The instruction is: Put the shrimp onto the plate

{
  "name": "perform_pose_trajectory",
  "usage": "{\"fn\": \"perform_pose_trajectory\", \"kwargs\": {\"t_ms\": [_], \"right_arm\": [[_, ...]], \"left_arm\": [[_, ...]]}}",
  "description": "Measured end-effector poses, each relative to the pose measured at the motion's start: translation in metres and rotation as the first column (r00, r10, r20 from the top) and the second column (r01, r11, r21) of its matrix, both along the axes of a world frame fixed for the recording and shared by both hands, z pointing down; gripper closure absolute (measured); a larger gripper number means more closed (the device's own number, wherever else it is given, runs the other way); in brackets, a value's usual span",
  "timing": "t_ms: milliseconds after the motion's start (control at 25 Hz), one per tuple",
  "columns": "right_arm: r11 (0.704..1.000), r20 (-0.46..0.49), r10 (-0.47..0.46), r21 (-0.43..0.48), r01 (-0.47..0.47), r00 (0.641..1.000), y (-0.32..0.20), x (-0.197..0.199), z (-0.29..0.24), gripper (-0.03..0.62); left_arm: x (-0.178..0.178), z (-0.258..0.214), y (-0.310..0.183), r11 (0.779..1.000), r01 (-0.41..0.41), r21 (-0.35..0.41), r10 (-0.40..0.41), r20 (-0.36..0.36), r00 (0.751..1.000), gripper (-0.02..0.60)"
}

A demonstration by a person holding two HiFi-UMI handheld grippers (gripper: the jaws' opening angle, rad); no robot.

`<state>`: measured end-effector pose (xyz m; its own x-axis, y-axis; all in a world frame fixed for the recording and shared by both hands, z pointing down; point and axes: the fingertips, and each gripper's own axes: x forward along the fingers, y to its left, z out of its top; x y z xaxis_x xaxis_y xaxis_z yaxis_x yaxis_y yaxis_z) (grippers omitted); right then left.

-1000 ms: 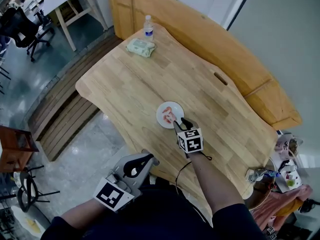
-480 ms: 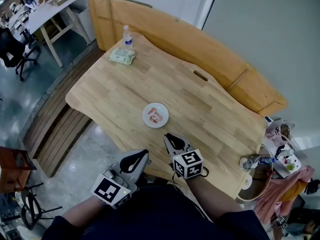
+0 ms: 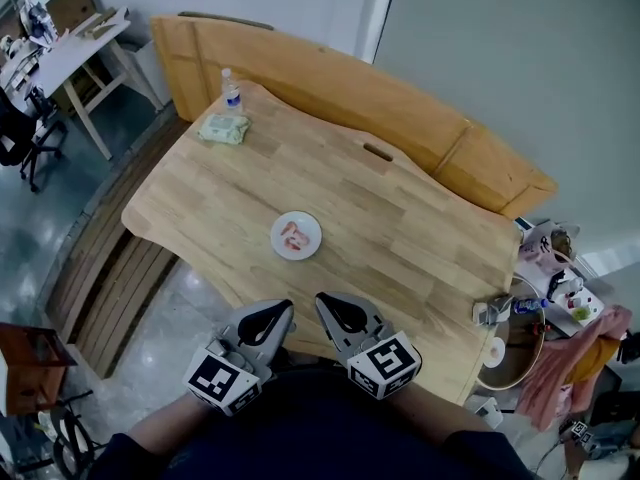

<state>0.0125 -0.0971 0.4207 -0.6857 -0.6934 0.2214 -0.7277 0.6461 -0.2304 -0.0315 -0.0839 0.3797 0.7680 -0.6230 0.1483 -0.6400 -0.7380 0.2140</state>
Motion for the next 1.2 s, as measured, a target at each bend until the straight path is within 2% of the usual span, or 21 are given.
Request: {"fn": "perform_pose_trajectory", "kwargs": {"t_ms": [240,600,760,1200], "right_arm": [[0.995,-0.007,-0.006,0.097,0.007,1.0,0.017,0.0,-0.017,0.585],[0.995,-0.01,-0.027,0.1,0.027,1.0,0.027,-0.004,-0.017,0.585],[0.994,-0.007,-0.03,0.101,0.031,1.0,0.028,-0.006,-0.018,0.585],[0.993,-0.008,-0.042,0.112,0.043,0.999,0.033,-0.009,-0.017,0.585]], "left_arm": [[0.01,0.008,0.005,0.999,-0.03,-0.018,0.03,0.011,0.999,0.577],[0.015,0.01,0.011,0.998,-0.055,-0.017,0.055,0.019,0.998,0.577],[0.018,0.006,0.013,0.998,-0.064,-0.006,0.064,-0.002,0.998,0.577],[0.014,0.005,0.019,0.998,-0.062,0.0,0.062,0.019,0.998,0.577]]}}
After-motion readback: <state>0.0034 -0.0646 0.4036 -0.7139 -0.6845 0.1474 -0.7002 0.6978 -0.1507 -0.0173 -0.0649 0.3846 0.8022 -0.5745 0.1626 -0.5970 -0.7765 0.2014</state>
